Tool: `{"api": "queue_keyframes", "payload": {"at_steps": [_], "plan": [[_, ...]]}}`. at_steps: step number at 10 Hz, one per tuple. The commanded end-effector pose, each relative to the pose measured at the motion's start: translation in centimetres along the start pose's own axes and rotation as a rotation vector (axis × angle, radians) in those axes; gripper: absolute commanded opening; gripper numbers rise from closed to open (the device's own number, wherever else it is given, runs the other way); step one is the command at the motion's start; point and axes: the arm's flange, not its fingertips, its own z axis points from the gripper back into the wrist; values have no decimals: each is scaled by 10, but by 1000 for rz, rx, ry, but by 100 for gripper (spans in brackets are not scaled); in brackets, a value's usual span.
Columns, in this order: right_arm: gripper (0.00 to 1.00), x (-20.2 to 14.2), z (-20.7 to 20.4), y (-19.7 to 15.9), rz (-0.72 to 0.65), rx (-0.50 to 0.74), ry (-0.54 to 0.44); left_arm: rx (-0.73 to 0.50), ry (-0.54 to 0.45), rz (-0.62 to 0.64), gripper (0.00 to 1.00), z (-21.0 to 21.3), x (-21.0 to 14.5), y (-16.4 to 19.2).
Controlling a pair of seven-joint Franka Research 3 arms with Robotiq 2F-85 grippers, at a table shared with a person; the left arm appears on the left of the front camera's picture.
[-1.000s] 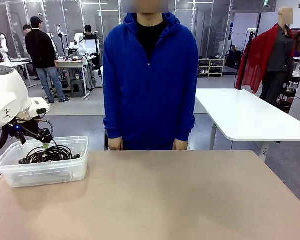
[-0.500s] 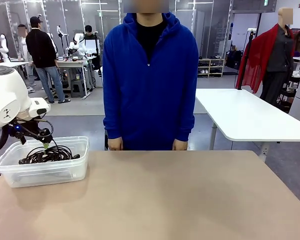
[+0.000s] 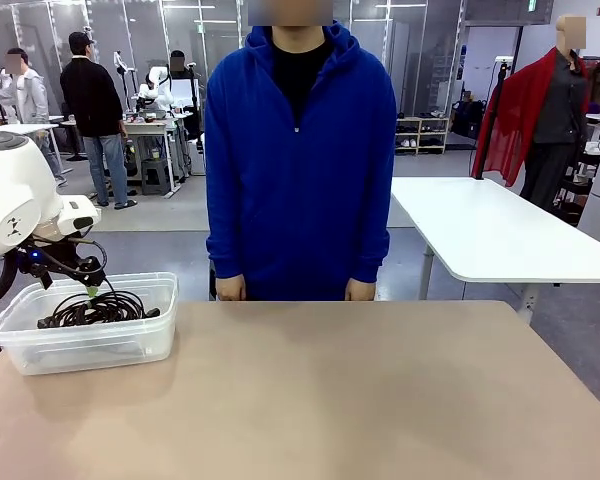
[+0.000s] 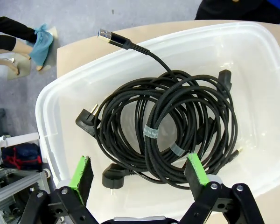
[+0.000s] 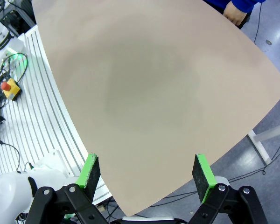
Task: Organize and store the cables.
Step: Place the USB Extension Cable into the Organizing box.
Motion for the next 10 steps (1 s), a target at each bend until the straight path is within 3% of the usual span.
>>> {"api": "queue_keyframes", "payload": {"at_steps": [1, 10], "plan": [[100, 0, 1, 0, 18, 6, -13, 2, 0, 4, 100, 0, 3, 1], [100, 0, 1, 0, 18, 6, -13, 2, 0, 4, 100, 0, 3, 1]]}}
